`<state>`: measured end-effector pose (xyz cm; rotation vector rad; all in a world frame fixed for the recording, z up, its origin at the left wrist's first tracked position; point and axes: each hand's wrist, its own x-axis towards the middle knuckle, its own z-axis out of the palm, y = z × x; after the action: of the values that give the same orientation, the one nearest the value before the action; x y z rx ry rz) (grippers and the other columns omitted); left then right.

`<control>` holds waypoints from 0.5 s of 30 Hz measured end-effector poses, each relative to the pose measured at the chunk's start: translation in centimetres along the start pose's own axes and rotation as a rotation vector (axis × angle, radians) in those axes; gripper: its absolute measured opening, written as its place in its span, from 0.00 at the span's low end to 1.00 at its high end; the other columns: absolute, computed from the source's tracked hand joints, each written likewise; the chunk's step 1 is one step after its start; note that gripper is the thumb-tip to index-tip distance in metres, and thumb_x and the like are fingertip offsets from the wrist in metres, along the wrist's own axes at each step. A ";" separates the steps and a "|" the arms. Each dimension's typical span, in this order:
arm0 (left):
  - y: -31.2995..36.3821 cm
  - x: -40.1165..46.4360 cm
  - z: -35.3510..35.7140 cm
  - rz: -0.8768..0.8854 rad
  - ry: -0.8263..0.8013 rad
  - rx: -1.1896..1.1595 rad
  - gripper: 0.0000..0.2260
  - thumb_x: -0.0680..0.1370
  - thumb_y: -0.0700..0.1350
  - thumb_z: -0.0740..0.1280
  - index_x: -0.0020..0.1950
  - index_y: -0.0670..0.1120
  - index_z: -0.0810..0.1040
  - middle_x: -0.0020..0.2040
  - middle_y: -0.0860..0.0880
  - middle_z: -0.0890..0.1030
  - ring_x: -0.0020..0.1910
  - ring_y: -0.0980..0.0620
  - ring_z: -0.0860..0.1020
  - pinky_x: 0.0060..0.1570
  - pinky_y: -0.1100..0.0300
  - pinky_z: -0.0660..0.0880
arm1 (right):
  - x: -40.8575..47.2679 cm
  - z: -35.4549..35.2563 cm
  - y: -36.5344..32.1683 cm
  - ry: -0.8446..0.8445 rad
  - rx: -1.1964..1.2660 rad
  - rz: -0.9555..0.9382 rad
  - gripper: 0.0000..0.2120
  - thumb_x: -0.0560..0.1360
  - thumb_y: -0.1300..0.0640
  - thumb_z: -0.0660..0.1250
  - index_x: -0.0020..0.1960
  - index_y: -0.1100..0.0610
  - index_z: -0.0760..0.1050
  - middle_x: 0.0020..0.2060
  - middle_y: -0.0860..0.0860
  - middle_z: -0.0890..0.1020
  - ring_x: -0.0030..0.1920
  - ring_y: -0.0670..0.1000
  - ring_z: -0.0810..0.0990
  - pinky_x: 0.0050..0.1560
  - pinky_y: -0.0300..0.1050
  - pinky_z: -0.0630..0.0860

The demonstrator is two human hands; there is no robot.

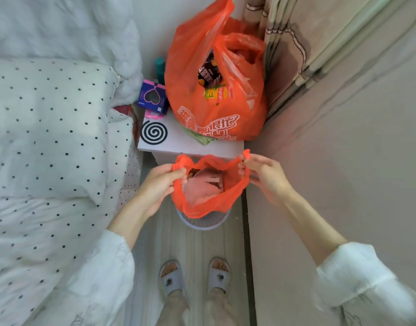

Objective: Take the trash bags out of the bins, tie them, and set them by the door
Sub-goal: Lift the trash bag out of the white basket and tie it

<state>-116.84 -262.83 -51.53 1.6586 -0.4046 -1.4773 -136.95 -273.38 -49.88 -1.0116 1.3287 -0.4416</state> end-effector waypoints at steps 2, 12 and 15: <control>0.8 -2.2 0.1 0.032 -0.007 0.045 0.03 0.75 0.44 0.65 0.42 0.49 0.78 0.39 0.49 0.80 0.49 0.49 0.77 0.65 0.47 0.68 | -2.5 0.0 -0.7 0.002 0.084 -0.029 0.12 0.74 0.66 0.59 0.46 0.55 0.80 0.37 0.51 0.80 0.39 0.50 0.78 0.47 0.45 0.75; 0.8 -10.4 -0.4 0.190 0.028 0.258 0.07 0.75 0.43 0.66 0.39 0.42 0.78 0.30 0.50 0.77 0.37 0.51 0.74 0.49 0.54 0.69 | -12.9 0.9 1.2 0.071 0.032 -0.140 0.10 0.74 0.65 0.63 0.51 0.56 0.78 0.39 0.51 0.79 0.42 0.51 0.77 0.58 0.57 0.75; 0.1 -13.0 0.0 0.200 0.058 0.283 0.09 0.75 0.43 0.65 0.45 0.37 0.77 0.28 0.49 0.73 0.33 0.52 0.71 0.41 0.57 0.66 | -15.4 0.9 1.7 0.083 -0.001 -0.202 0.10 0.75 0.64 0.63 0.51 0.52 0.77 0.44 0.54 0.80 0.46 0.51 0.77 0.61 0.58 0.75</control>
<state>-120.04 -253.49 -43.01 1.8164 -0.7529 -1.2651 -140.25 -260.24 -42.31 -1.1441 1.3053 -0.6412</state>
